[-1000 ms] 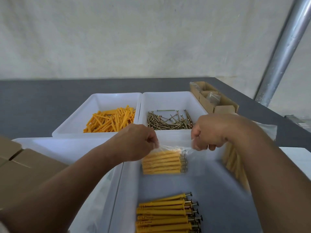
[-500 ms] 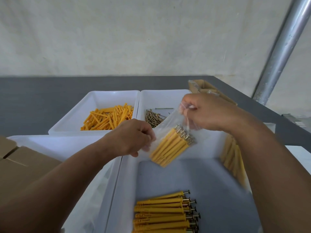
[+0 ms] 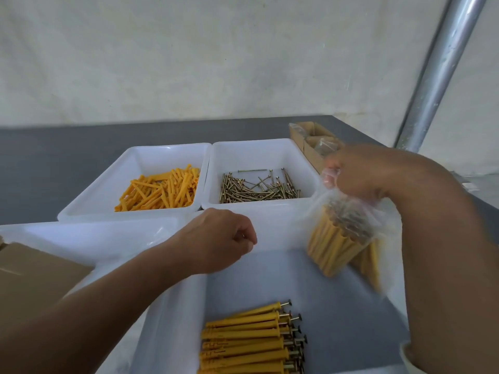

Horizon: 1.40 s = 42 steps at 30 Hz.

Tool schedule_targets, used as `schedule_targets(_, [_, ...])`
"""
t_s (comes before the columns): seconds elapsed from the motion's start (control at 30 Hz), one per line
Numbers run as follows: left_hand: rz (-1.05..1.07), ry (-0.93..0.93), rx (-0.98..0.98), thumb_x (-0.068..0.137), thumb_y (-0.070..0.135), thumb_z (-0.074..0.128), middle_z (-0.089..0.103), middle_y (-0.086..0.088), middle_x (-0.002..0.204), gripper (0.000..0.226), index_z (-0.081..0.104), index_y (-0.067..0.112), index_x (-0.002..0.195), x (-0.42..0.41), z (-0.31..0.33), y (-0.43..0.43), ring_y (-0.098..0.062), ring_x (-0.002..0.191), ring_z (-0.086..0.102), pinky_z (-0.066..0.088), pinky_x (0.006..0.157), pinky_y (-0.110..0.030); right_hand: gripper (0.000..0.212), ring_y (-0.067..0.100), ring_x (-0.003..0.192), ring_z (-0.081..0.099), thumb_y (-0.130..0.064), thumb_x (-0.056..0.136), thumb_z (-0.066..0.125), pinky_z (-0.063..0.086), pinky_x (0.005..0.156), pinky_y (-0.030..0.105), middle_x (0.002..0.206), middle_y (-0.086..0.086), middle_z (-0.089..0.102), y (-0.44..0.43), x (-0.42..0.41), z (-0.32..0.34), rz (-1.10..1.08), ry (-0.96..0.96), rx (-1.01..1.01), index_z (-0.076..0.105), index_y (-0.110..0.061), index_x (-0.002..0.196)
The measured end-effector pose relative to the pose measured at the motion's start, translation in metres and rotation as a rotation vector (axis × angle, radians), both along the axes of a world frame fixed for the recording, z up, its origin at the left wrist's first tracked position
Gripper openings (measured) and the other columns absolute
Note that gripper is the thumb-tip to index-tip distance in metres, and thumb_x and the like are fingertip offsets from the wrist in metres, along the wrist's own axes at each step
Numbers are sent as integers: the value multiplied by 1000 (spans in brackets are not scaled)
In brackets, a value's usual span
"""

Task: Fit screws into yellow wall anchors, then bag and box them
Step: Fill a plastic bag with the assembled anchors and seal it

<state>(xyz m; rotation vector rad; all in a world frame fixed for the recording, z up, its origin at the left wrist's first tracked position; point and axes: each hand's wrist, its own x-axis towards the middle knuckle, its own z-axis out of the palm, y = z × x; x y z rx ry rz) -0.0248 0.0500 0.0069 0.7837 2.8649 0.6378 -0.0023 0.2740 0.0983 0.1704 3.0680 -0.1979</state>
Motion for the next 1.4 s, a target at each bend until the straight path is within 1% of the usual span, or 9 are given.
schedule_targets(0.13, [-5,5,1,88,27,64,60,24,61,8,69,33,86,0,0,0,14,70,57,38,55,-3,31,25,94,52,-16,101,44,44,77,31,119,10,58,13,-5,-4,-86,12,61,60,-16,127])
schedule_targets(0.3, [-17,20,9,88,28,65,61,23,63,7,70,32,86,0,0,-1,14,70,56,39,56,-3,33,26,88,56,-6,94,49,52,77,34,110,11,61,21,-19,-9,-170,89,90,62,-10,124])
schedule_targets(0.43, [-16,24,23,88,29,65,62,23,64,7,70,32,86,0,0,-1,12,71,58,38,56,-4,25,25,85,56,-9,87,60,50,76,32,105,7,63,32,-27,-15,-230,206,92,69,-15,110])
schedule_targets(0.6, [8,-40,123,87,25,66,68,16,65,7,72,28,86,-3,1,-3,7,66,64,45,58,-5,24,24,84,56,-11,83,61,49,75,32,102,3,63,34,-32,-21,-222,235,127,69,-18,105])
schedule_targets(0.8, [27,-96,213,87,22,67,71,10,69,6,72,25,86,-6,0,-5,0,68,68,55,64,-18,20,20,73,50,-16,83,63,33,54,26,94,4,62,32,-31,-18,-240,329,110,67,-17,102])
schedule_targets(0.93, [29,-101,206,87,22,67,72,10,70,6,73,25,86,-7,0,-4,1,67,68,56,66,-19,29,24,80,48,-19,84,67,28,51,27,105,7,63,31,-28,-16,-260,357,95,64,-16,113])
schedule_targets(1.17, [34,-117,218,87,22,67,72,10,70,6,72,26,85,-8,-1,-5,0,68,69,59,67,-24,46,33,110,51,-46,80,70,33,74,34,117,9,59,19,-21,-7,-172,490,-8,62,-19,116])
schedule_targets(1.3, [53,-137,279,87,21,67,72,9,71,8,72,27,85,-9,3,-6,-2,69,70,59,63,-22,38,26,112,50,-46,87,64,33,78,31,117,4,56,4,-21,-6,-2,576,-71,62,-27,120])
schedule_targets(1.4, [93,-147,373,88,18,67,72,9,70,9,72,25,84,-10,11,-9,-4,70,71,55,58,-17,33,23,115,50,-44,89,61,36,84,29,121,-1,55,-11,-24,-13,114,532,-60,62,-32,120])
